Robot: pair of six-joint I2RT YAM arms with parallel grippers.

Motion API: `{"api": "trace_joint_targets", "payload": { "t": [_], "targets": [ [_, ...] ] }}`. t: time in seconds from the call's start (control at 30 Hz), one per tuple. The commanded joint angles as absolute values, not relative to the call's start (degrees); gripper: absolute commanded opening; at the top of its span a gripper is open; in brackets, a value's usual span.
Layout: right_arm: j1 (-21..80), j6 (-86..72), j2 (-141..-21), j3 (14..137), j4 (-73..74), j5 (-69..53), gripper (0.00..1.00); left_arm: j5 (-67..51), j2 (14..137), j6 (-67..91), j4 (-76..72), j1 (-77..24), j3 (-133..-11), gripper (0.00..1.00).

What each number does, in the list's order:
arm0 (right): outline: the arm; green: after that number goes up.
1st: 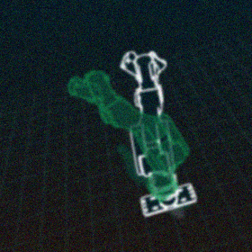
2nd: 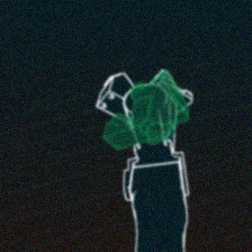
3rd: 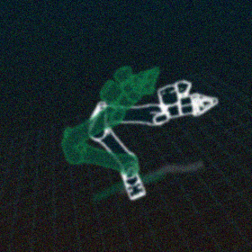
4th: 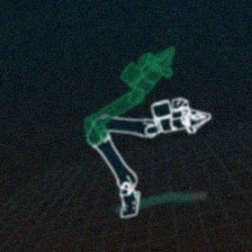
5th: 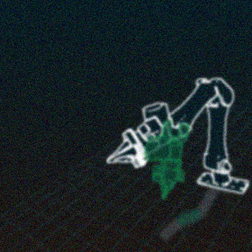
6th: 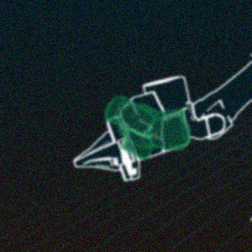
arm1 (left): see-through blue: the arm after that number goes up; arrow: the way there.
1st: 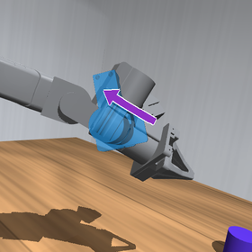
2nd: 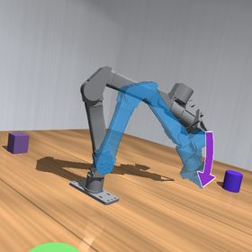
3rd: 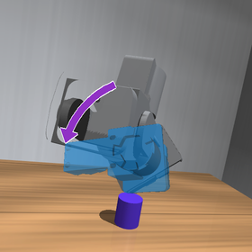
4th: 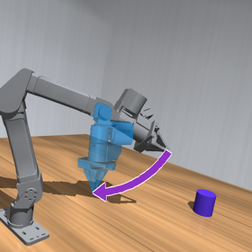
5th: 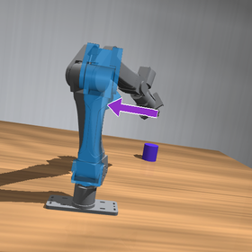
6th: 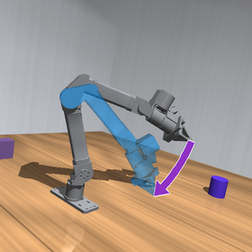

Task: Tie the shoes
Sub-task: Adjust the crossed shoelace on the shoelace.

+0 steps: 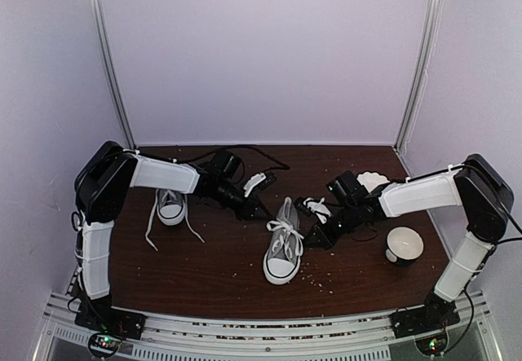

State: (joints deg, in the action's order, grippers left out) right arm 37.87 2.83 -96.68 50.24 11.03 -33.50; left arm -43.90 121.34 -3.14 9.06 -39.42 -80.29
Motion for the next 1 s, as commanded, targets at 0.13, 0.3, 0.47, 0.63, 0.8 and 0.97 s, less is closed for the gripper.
{"api": "trace_joint_targets", "payload": {
  "t": [0.13,0.3,0.47,0.63,0.8,0.97],
  "targets": [
    [37.6,3.6,-95.9,50.1,12.5,-33.0,0.00,-46.7,118.4,-6.1,8.3,-39.0,-79.6,0.00],
    [37.6,3.1,-96.8,51.0,12.0,-33.9,0.00,-50.4,117.9,-11.3,11.0,-40.1,-82.3,0.27],
    [37.7,3.4,-97.3,51.8,12.5,-34.1,0.00,-54.8,125.0,-16.9,23.5,-40.1,-92.9,0.40],
    [37.6,3.3,-97.5,51.8,12.6,-34.3,0.00,-51.8,123.6,-26.2,25.5,-42.8,-93.6,0.48],
    [37.6,3.1,-97.5,51.9,12.4,-34.8,0.00,-48.8,127.0,-32.8,34.8,-43.2,-100.6,0.50],
    [37.6,3.0,-97.6,51.9,12.4,-34.8,0.00,-46.7,129.3,-37.3,40.4,-44.3,-104.1,0.49]
  ]
}}
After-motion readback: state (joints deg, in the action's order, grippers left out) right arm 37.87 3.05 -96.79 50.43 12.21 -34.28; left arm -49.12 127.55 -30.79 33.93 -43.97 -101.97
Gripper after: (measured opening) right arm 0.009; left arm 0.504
